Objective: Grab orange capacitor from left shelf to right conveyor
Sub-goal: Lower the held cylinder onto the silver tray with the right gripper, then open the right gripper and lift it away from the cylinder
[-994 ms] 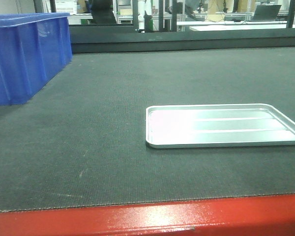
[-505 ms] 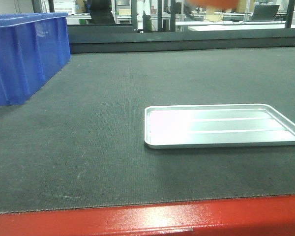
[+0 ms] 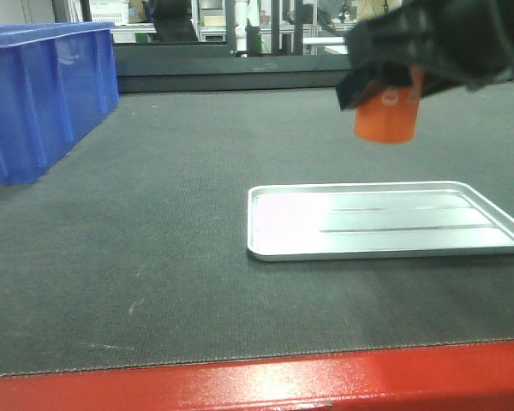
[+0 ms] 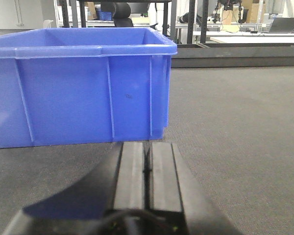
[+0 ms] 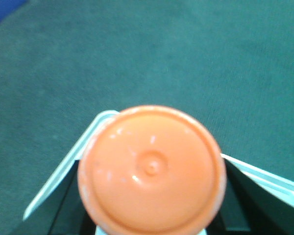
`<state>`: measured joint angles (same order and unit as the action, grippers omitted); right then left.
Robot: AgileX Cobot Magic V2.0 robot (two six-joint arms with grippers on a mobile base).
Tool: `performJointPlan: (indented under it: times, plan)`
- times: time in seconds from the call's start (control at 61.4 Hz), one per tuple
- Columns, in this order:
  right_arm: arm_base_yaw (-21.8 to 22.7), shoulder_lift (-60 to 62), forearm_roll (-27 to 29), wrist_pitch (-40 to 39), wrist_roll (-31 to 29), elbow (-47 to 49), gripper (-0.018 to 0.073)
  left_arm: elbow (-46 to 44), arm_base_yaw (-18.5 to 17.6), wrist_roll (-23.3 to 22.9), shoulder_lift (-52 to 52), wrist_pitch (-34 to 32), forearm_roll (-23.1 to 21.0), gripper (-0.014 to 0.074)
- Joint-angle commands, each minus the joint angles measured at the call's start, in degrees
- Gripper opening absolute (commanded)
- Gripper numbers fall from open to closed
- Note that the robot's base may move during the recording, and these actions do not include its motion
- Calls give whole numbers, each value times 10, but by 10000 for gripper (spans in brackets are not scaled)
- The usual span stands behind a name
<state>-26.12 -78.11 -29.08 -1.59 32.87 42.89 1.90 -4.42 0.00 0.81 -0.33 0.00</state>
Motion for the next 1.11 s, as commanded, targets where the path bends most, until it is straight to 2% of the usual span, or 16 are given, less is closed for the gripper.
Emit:
performJointPlan:
  times: [0.0, 0.179, 0.342, 0.424, 0.505, 0.603, 0.652, 0.929, 1.091]
  plan:
    - [5, -12, -8, -69, 1, 23, 50, -4, -3, 0, -6, -49, -3, -105]
    - [7, -72, -8, -85, 1, 23, 54, -4, -3, 0, -6, -49, -3, -105]
    - [17, -108, -8, -117, 1, 23, 113, -4, -3, 0, -6, -49, 0, -105]
    - [21, -119, -8, -138, 1, 23, 204, -4, -3, 0, -6, -49, -3, -105]
    - [21, -121, -8, -146, 1, 23, 343, -4, -3, 0, -6, -49, -3, -105]
    - [21, -121, -8, -148, 1, 23, 568, -4, -3, 0, -6, -49, -3, -105]
    - [21, -121, -8, -148, 1, 23, 637, -4, -3, 0, -6, -49, -3, -105]
    - [21, -113, -8, -143, 1, 23, 624, -4, -3, 0, -6, -49, 0, -105]
    - [20, -66, -9, -161, 1, 23, 624, -4, -3, 0, -6, -49, -3, -105]
